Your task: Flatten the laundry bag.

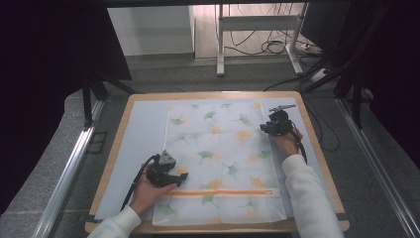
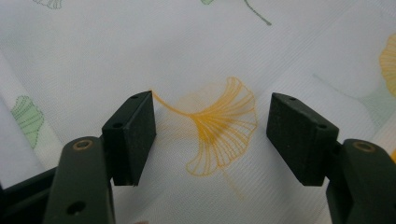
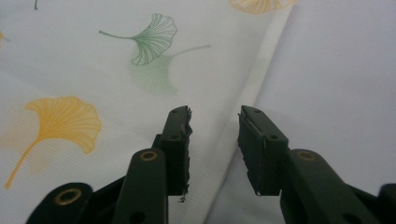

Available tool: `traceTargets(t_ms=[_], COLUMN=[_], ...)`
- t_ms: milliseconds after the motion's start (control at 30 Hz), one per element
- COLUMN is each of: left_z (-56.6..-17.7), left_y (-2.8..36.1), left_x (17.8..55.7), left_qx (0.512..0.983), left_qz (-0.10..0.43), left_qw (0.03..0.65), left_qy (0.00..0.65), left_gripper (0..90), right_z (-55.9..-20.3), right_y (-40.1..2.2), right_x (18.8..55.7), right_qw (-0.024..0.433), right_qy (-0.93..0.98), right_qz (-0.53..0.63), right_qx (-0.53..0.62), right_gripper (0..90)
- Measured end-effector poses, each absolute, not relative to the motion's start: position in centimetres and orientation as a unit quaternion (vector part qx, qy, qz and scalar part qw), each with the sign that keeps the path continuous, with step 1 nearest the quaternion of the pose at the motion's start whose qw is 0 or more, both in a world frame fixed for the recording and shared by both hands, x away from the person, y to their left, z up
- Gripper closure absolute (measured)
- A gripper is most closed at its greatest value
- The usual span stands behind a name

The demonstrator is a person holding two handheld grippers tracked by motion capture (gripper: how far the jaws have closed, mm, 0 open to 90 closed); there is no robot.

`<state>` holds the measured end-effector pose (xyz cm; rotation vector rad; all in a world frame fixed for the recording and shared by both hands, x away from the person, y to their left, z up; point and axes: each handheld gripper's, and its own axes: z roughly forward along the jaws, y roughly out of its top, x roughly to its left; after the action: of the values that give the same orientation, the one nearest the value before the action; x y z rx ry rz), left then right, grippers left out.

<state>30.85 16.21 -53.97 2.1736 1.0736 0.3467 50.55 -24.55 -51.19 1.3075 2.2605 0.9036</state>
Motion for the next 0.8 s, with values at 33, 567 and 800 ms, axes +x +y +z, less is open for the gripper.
traceTargets(t_ms=[33,567,800], left_z=[-54.0,-53.1,-53.6], left_y=[16.3,19.6,20.6], left_x=[30.9,30.9,31.4], left_qx=[0.834,0.801,0.792], left_qz=[0.135,0.160,0.149], left_qw=[0.339,0.345,0.327], left_qy=[0.413,0.462,0.494], left_gripper=[32.8,30.4,27.4], right_z=[-51.2,-49.1,-49.1], right_y=[-24.5,-23.9,-24.0], right_x=[50.5,44.5,37.9], right_qw=[0.188,0.192,0.175], right_qy=[0.806,0.823,0.847], right_qz=[0.320,0.338,0.339], right_qx=[0.462,0.414,0.371], right_gripper=[61.2,46.4,43.4])
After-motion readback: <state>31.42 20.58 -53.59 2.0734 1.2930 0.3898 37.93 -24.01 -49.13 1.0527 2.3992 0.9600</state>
